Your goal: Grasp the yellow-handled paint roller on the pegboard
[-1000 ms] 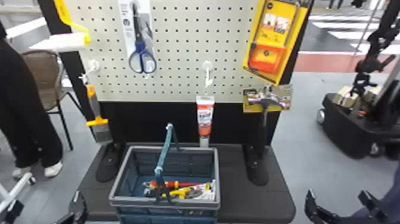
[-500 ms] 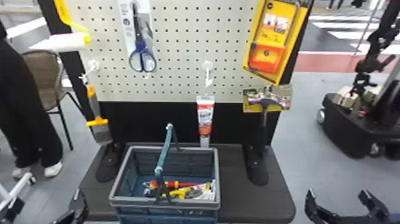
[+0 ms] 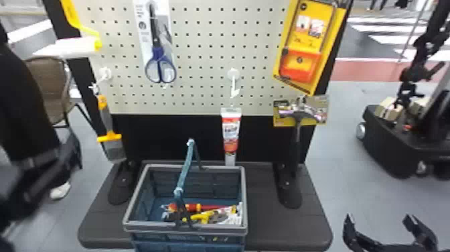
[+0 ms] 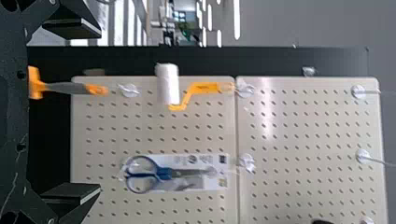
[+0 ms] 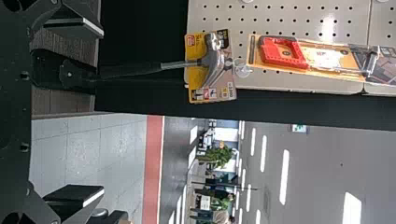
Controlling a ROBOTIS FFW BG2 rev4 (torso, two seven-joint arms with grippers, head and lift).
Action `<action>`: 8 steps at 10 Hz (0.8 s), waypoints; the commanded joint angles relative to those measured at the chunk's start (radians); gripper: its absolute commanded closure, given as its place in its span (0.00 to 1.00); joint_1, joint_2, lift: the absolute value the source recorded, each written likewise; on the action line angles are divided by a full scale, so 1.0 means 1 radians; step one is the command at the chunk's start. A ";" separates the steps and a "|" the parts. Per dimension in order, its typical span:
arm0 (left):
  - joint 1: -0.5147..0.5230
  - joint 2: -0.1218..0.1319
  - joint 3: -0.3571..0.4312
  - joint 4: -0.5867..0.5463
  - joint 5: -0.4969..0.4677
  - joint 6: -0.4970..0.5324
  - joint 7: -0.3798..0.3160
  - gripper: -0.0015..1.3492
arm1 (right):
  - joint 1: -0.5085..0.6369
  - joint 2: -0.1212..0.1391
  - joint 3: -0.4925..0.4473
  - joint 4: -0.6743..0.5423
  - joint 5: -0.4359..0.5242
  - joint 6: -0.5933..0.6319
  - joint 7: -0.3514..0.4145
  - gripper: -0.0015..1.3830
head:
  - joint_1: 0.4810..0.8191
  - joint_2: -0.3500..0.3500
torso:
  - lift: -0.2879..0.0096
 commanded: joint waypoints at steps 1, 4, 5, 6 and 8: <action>-0.197 0.019 0.102 -0.034 0.001 0.182 -0.077 0.11 | -0.014 0.000 0.005 0.012 0.002 0.000 0.008 0.09 | 0.20 0.50 | 0.63; -0.369 0.085 0.211 0.059 0.076 0.244 -0.218 0.11 | -0.014 0.000 0.005 0.012 0.002 0.000 0.011 0.09 | 0.20 0.50 | 0.63; -0.407 0.131 0.219 0.098 0.130 0.271 -0.241 0.10 | -0.014 0.000 0.005 0.007 0.002 0.000 0.011 0.09 | 0.20 0.50 | 0.63; -0.433 0.170 0.224 0.137 0.175 0.278 -0.256 0.11 | -0.014 0.000 0.005 0.007 0.002 0.000 0.011 0.09 | 0.20 0.50 | 0.63; -0.515 0.217 0.247 0.319 0.270 0.262 -0.348 0.11 | -0.016 0.000 0.005 0.005 0.003 0.000 0.011 0.09 | 0.20 0.50 | 0.63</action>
